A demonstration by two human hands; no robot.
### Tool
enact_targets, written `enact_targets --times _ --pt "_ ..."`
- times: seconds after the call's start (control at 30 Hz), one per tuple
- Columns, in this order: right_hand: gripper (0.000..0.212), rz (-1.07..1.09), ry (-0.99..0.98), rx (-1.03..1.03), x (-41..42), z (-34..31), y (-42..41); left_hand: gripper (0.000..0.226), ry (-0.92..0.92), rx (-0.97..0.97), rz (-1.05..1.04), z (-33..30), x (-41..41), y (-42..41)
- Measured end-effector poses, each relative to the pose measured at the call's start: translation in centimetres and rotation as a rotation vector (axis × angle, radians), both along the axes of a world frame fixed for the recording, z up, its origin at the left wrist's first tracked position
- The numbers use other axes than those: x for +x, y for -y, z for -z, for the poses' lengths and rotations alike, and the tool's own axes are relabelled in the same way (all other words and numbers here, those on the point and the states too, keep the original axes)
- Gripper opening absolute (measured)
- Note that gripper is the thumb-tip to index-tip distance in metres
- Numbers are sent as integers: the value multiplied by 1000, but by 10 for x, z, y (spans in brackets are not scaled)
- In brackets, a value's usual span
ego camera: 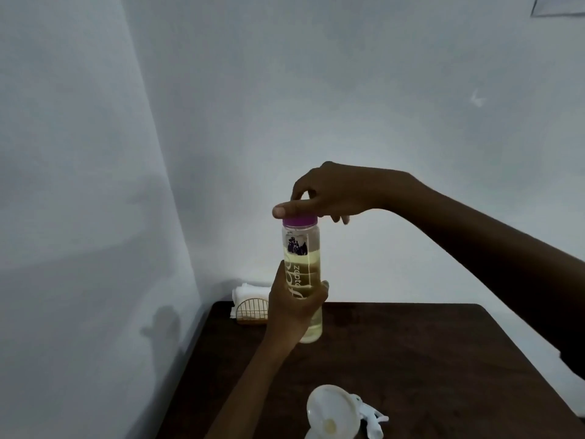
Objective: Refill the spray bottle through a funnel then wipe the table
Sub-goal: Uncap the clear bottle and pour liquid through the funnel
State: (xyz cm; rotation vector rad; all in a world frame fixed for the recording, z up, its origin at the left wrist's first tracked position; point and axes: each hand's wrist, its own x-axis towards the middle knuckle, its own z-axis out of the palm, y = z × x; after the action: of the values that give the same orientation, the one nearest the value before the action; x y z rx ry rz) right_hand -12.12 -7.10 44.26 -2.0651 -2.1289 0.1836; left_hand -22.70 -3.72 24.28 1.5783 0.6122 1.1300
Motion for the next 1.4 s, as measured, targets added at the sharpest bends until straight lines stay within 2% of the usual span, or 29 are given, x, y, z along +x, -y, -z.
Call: enact_targets --times 0.07,0.13,0.2,0.23,0.37,0.43,0.53,0.63,0.73,0.8,0.87,0.9,1.0,1.1,1.13,1.27,1.33,1.4 --pt "45 -110 4 -4 -2 -3 -1 41 4 9 -12 0 -2 0" --pt "30 -239 -38 -115 -1 -12 4 40 3 31 -19 1 -3 0" --pt "34 -310 -104 -225 -2 -20 11 41 -9 44 -7 2 -3 1" --pt "38 -293 -117 -217 -4 -22 13 42 -8 44 4 3 -3 1" --pt "50 -79 94 28 -12 -11 2 47 -17 94 17 0 -1 0" --pt "44 -82 98 -3 -14 -6 -5 48 -18 99 20 0 -1 -1" --pt "23 -193 -11 -149 -11 -17 0 51 -7 89 21 3 -2 -3" --pt "32 -193 -71 -171 -12 -25 6 48 9 84 19 3 -3 -5" --pt "57 -22 105 -88 -13 -18 -3 43 25 113 14 1 -1 -8" --pt "46 -24 110 -94 -12 -14 -7 43 11 123 16 0 0 -11" --pt "24 -110 21 -131 -11 -18 -4 41 -1 136 10 1 0 -13" --pt "22 -152 -7 -152 -11 -22 -1 41 -5 141 8 1 0 -14" --pt "23 -171 -47 -150 -14 -28 5 40 -1 136 12 1 2 -16" --pt "47 -42 111 -58 -14 -22 -4 40 21 138 9 1 4 -18" --pt "48 -14 157 -45 -14 -20 -7 40 24 138 11 1 5 -18" --pt "19 -148 42 -143 -12 -23 -7 42 24 130 15 3 6 -20" --pt "24 -192 -18 -187 -12 -29 0 42 18 123 19 5 6 -20" --pt "32 -142 -3 -151 -12 -28 1 40 15 119 22 5 5 -20"
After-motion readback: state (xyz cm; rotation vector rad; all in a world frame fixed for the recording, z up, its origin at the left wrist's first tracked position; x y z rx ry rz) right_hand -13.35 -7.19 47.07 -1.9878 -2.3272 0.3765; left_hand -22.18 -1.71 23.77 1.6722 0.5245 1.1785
